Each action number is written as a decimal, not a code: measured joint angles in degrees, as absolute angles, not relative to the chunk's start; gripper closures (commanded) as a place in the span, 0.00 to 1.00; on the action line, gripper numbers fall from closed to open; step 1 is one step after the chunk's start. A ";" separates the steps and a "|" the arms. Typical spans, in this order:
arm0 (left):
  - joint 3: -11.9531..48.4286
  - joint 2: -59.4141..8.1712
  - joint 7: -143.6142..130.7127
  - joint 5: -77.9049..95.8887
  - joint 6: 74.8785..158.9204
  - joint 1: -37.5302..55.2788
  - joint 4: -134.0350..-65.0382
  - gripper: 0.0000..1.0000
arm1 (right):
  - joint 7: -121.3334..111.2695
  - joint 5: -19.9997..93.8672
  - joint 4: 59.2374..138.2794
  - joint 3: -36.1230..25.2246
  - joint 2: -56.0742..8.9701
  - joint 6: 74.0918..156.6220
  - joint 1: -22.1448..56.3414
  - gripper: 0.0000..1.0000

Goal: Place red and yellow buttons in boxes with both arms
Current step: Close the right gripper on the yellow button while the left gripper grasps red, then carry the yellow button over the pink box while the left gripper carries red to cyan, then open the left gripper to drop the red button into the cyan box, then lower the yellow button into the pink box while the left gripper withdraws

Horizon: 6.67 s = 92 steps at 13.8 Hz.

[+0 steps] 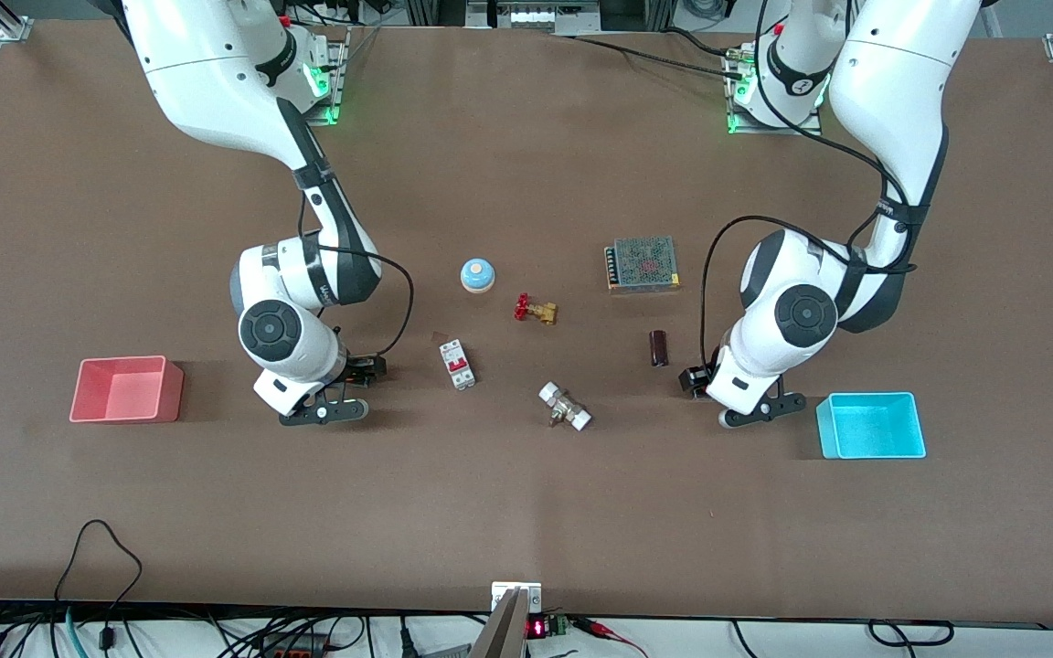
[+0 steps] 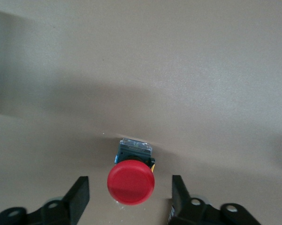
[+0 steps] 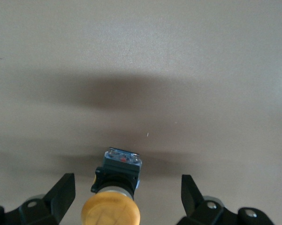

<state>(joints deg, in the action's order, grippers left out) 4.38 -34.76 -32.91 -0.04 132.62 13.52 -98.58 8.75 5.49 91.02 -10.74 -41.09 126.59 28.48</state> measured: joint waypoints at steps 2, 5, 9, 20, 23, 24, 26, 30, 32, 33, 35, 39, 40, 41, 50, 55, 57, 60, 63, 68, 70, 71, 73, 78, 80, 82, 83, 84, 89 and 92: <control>4.38 -35.09 -33.32 -0.04 132.86 13.54 -98.59 0.43 | 8.76 5.52 91.02 -10.74 -41.22 126.83 28.52 0.00; 4.38 -35.24 -33.59 -0.04 133.00 13.85 -98.59 0.57 | 8.78 5.82 91.02 -10.73 -41.33 126.87 28.55 0.03; 4.35 -35.23 -33.70 -0.04 133.31 13.89 -98.52 0.72 | 8.78 7.61 91.02 -10.53 -41.43 126.87 28.67 0.04; 2.89 -28.33 -13.62 -0.06 121.47 1.44 -92.52 0.74 | 8.92 7.69 91.05 -10.52 -41.83 126.73 28.69 0.55; 2.86 -28.47 -6.23 -0.06 121.43 -2.47 -91.95 0.74 | 9.43 7.71 91.05 -10.53 -41.83 126.73 28.69 0.78; 2.84 -28.84 -3.93 -0.06 121.42 -3.58 -91.94 0.74 | 9.52 7.72 91.02 -10.56 -41.80 126.67 28.68 0.79; 2.84 -30.23 -0.35 -0.06 121.45 -5.63 -91.89 0.74 | 9.58 7.72 90.95 -10.57 -41.78 126.55 28.66 0.79; 2.85 -34.09 3.15 -0.06 122.30 -8.14 -91.43 0.73 | 9.58 7.69 89.16 -11.93 -40.77 124.04 28.43 0.79; 2.86 -35.75 3.36 -0.06 125.14 -8.47 -91.33 0.73 | 9.58 7.62 86.82 -15.49 -38.63 119.30 28.19 0.79; 2.86 -36.56 3.38 -0.06 125.90 -8.53 -91.30 0.72 | 9.30 7.58 85.95 -18.27 -37.31 117.06 28.01 0.79; 2.94 -37.74 3.38 0.04 126.96 -8.55 -91.19 0.61 | 6.75 7.57 85.34 -24.30 -35.04 113.24 27.55 0.79; 3.13 -38.34 3.38 0.30 128.03 -8.51 -90.99 0.12 | -2.82 7.63 85.48 -31.68 -34.19 110.91 23.86 0.79; 3.19 -38.34 3.38 0.30 128.08 -8.47 -90.74 0.05 | -5.41 7.63 85.56 -31.73 -34.30 110.94 21.89 0.79; 3.27 -38.34 3.39 0.30 128.11 -8.41 -90.21 0.00 | -8.21 7.64 85.61 -31.74 -34.65 111.16 19.96 0.79; 4.25 -28.45 1.58 0.30 119.38 -5.51 -86.67 0.00 | -17.54 8.83 85.76 -30.14 -40.88 119.43 14.08 0.80; 4.40 -18.96 -1.17 -1.27 107.89 -3.00 -86.68 0.00 | -19.44 12.07 85.79 -29.13 -42.80 120.03 13.13 0.80; 4.64 -14.91 -1.77 -1.67 104.21 -2.14 -86.67 0.00 | -19.76 12.68 85.81 -28.94 -43.47 120.36 12.47 0.80; 4.75 -9.55 -1.77 -1.71 99.88 -2.14 -86.79 0.00 | -20.07 13.51 85.84 -28.49 -44.31 120.49 11.83 0.80; 4.84 -6.41 -1.77 -1.71 98.68 -2.14 -87.49 0.00 | -20.93 14.49 85.84 -28.35 -45.12 120.76 11.79 0.80; 4.86 -1.91 -0.86 -0.50 98.68 -2.19 -91.14 0.00 | -21.12 14.57 85.87 -27.89 -46.49 122.61 11.22 0.78; 4.86 0.16 -0.60 -0.31 99.49 -2.27 -93.76 0.00 | -21.14 14.59 85.88 -26.50 -46.79 122.86 9.99 0.77; 4.86 0.95 -0.57 -0.28 100.36 -2.29 -95.16 0.00 | -21.21 14.60 85.85 -25.94 -46.82 122.93 9.38 0.62; 4.86 2.01 -0.51 -0.25 101.95 -2.31 -97.35 0.00 | -21.26 14.65 85.77 -25.51 -46.72 122.96 8.84 0.00; 4.86 2.20 -0.46 -0.24 102.87 -2.34 -97.99 0.00 | -21.26 14.82 84.98 -25.12 -44.94 121.45 8.95 0.00; 4.86 2.28 -0.46 -0.24 102.87 -2.36 -98.06 0.00 | -21.26 14.84 84.29 -25.07 -41.05 117.41 9.08 0.00; 4.86 2.36 -0.46 -0.24 102.87 -2.36 -98.11 0.00 | -21.26 14.84 83.93 -24.89 -35.68 113.45 9.32 0.00; 4.86 2.41 -0.45 -0.24 102.88 -2.37 -98.12 0.00 | -21.26 14.85 83.86 -24.76 -32.85 111.80 9.46 0.00; 4.86 2.49 -0.46 -0.24 102.96 -2.38 -98.11 0.00 | -21.27 14.85 83.82 -24.67 -30.27 110.10 9.83 0.00; 4.86 2.82 -0.46 -0.24 103.02 -2.42 -98.12 0.00 | -18.82 14.85 83.85 -24.52 -21.89 101.08 14.31 0.00; 4.86 2.82 -0.46 -0.24 100.72 -2.57 -98.13 0.00 | -18.04 14.84 82.00 -24.55 -20.41 97.04 14.80 0.00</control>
